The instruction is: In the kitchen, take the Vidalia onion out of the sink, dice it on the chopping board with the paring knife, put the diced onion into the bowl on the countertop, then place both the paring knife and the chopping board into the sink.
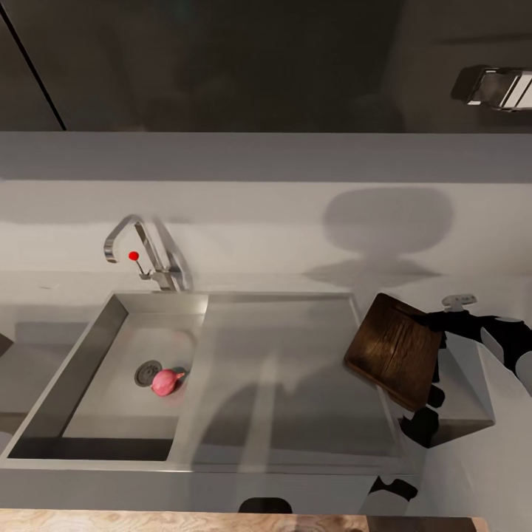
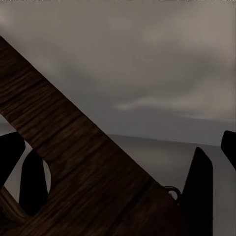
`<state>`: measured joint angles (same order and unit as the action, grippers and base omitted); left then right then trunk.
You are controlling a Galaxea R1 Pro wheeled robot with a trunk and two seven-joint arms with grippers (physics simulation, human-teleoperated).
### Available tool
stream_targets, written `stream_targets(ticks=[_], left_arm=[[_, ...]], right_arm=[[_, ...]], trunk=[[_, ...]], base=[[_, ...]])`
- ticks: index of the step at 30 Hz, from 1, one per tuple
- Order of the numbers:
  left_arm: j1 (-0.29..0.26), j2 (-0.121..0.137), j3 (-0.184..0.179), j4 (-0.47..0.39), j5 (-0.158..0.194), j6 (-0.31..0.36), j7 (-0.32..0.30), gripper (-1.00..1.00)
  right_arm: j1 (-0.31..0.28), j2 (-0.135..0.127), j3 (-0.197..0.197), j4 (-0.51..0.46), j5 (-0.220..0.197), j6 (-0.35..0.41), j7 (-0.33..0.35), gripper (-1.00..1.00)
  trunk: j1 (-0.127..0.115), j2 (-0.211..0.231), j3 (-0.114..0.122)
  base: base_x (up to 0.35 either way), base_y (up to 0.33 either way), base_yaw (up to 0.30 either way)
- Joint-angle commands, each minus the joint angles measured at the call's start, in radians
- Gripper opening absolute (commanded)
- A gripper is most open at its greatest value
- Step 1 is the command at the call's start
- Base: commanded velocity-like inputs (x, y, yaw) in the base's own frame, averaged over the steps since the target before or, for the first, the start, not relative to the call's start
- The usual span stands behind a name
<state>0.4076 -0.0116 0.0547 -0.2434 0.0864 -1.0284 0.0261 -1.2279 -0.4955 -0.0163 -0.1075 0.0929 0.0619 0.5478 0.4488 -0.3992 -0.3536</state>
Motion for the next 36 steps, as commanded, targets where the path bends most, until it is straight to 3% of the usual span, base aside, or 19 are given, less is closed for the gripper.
stream_targets(ticks=[1,18,19,36], left_arm=[[0.0,-0.001,0.005,-0.002,-0.004,-0.001,0.0,1.0],[0.0,-0.001,0.005,-0.002,-0.004,-0.001,0.0,1.0],[0.0,-0.001,0.005,-0.002,-0.004,-0.001,0.0,1.0],[0.0,-0.001,0.005,-0.002,-0.004,-0.001,0.0,1.0]], right_arm=[[0.001,0.0,0.024,0.071,0.02,0.004,0.002,1.0],[0.001,0.002,0.024,0.072,0.021,0.004,0.007,1.0],[0.001,0.002,0.024,0.072,0.021,0.004,0.007,-1.0],[0.001,0.002,0.024,0.072,0.021,0.005,0.006,-1.0]], trunk=[[0.001,-0.001,-0.002],[0.001,-0.001,-0.002],[0.001,-0.001,-0.002],[0.001,-0.001,-0.002]], base=[[0.0,0.0,0.0],[0.0,0.0,0.0],[0.0,0.0,0.0],[0.0,0.0,0.0]])
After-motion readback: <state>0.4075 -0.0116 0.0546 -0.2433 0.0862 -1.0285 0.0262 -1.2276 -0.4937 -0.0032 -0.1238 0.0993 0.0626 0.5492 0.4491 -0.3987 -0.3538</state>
